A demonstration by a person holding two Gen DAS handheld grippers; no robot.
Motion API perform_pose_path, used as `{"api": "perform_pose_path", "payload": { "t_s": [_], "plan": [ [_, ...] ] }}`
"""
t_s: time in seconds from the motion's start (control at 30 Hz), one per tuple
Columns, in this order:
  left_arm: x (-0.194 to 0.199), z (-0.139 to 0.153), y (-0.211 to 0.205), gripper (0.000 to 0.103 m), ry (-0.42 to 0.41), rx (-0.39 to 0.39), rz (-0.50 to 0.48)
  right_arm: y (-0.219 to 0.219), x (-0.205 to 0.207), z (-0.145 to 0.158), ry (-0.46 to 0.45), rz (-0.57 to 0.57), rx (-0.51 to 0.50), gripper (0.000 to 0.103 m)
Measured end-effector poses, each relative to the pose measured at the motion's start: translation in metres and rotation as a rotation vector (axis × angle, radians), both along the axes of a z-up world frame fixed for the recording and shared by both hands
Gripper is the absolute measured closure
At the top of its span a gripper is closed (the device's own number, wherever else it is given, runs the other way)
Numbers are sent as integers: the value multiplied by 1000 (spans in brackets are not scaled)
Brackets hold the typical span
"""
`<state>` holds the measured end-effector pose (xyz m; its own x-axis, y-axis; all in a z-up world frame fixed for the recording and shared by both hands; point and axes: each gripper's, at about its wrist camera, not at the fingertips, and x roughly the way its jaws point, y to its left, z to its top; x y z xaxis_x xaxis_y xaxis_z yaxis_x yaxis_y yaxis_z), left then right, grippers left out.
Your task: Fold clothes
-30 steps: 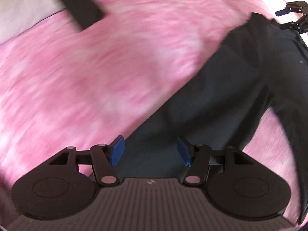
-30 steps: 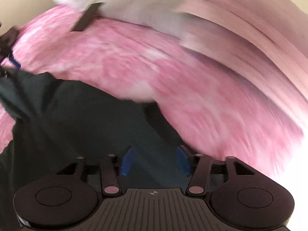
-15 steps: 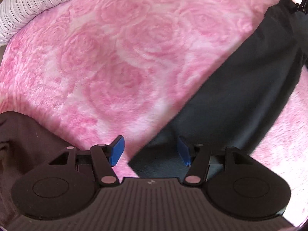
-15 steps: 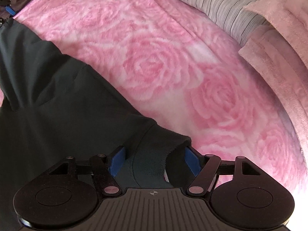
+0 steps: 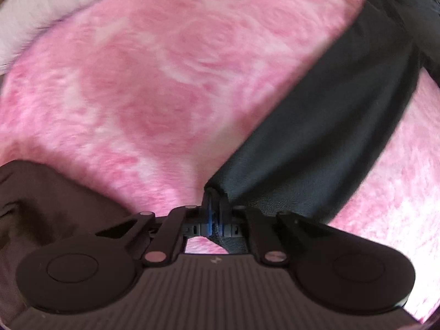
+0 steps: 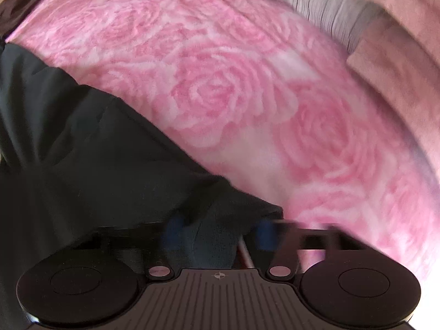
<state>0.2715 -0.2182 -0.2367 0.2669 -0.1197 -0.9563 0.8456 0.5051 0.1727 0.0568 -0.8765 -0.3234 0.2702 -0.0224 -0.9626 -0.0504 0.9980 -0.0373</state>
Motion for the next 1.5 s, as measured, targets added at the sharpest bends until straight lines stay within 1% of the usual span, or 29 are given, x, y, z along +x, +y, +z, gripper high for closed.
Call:
{"api": "perform_pose_path", "payload": {
  "t_s": [0.03, 0.13, 0.23, 0.37, 0.47, 0.53, 0.6, 0.63, 0.67, 0.7, 0.73, 0.77, 0.83, 0.93, 1.0, 1.07, 1.1, 1.17, 1.2, 1.27, 1.3, 1.33, 1.37, 1.4, 1.43, 1.5],
  "plan": [
    [1, 7, 4, 100, -24, -11, 22, 1, 0, 2, -1, -12, 0, 102],
    [9, 38, 19, 100, -113, -29, 65, 10, 7, 19, -30, -9, 5, 102],
    [31, 68, 41, 100, -184, -34, 117, 20, 22, 40, -77, 19, 4, 102],
    [73, 93, 62, 99, -274, 9, 161, 31, 61, 61, -164, 20, 6, 102],
    [104, 93, 69, 99, -316, 47, 205, 41, 98, 68, -243, -15, -2, 102],
    [118, 80, 69, 98, -303, 68, 235, 47, 123, 65, -275, -30, -26, 102],
    [127, 66, 67, 90, -283, 88, 274, 51, 143, 54, -266, -41, -43, 101],
    [125, 61, 67, 85, -283, 92, 295, 53, 149, 49, -254, -45, -58, 95],
    [119, 58, 67, 84, -285, 87, 315, 56, 151, 44, -241, -49, -83, 85],
    [112, 55, 68, 83, -281, 75, 332, 60, 150, 40, -239, -55, -113, 56],
    [102, 53, 69, 79, -274, 64, 347, 64, 143, 39, -256, -61, -140, 39],
    [92, 51, 70, 76, -267, 53, 362, 65, 134, 39, -271, -69, -146, 38],
    [61, 50, 69, 75, -242, 6, 393, 66, 110, 41, -273, -113, -153, 38],
    [7, 47, 56, 75, -131, -109, 436, 73, 51, 46, -288, -251, -119, 38],
    [-41, 40, 38, 75, -17, -191, 428, 86, 2, 48, -291, -364, -21, 38],
    [-93, 26, 13, 74, 136, -259, 419, 109, -53, 45, -265, -448, 91, 38],
    [-116, 19, -1, 73, 200, -274, 397, 121, -78, 42, -240, -468, 132, 38],
    [-162, 4, -28, 64, 325, -301, 349, 145, -132, 31, -173, -520, 205, 38],
    [-182, -2, -40, 63, 363, -296, 313, 155, -158, 26, -139, -548, 229, 38],
    [-222, -13, -64, 57, 433, -281, 238, 166, -207, 19, -74, -607, 236, 38],
    [-232, -16, -69, 54, 447, -266, 227, 171, -232, 15, -42, -637, 239, 38],
    [-242, -20, -74, 52, 458, -251, 218, 172, -255, 13, -15, -665, 222, 38],
    [-252, -23, -79, 51, 469, -236, 209, 167, -275, 15, 2, -692, 171, 38],
    [-258, -25, -82, 51, 462, -217, 199, 162, -296, 16, 19, -718, 121, 38],
    [-263, -25, -82, 50, 446, -202, 188, 156, -315, 18, 34, -739, 59, 37],
    [-271, -26, -83, 50, 419, -178, 173, 144, -339, 24, 90, -770, -129, 37]
  ]
}}
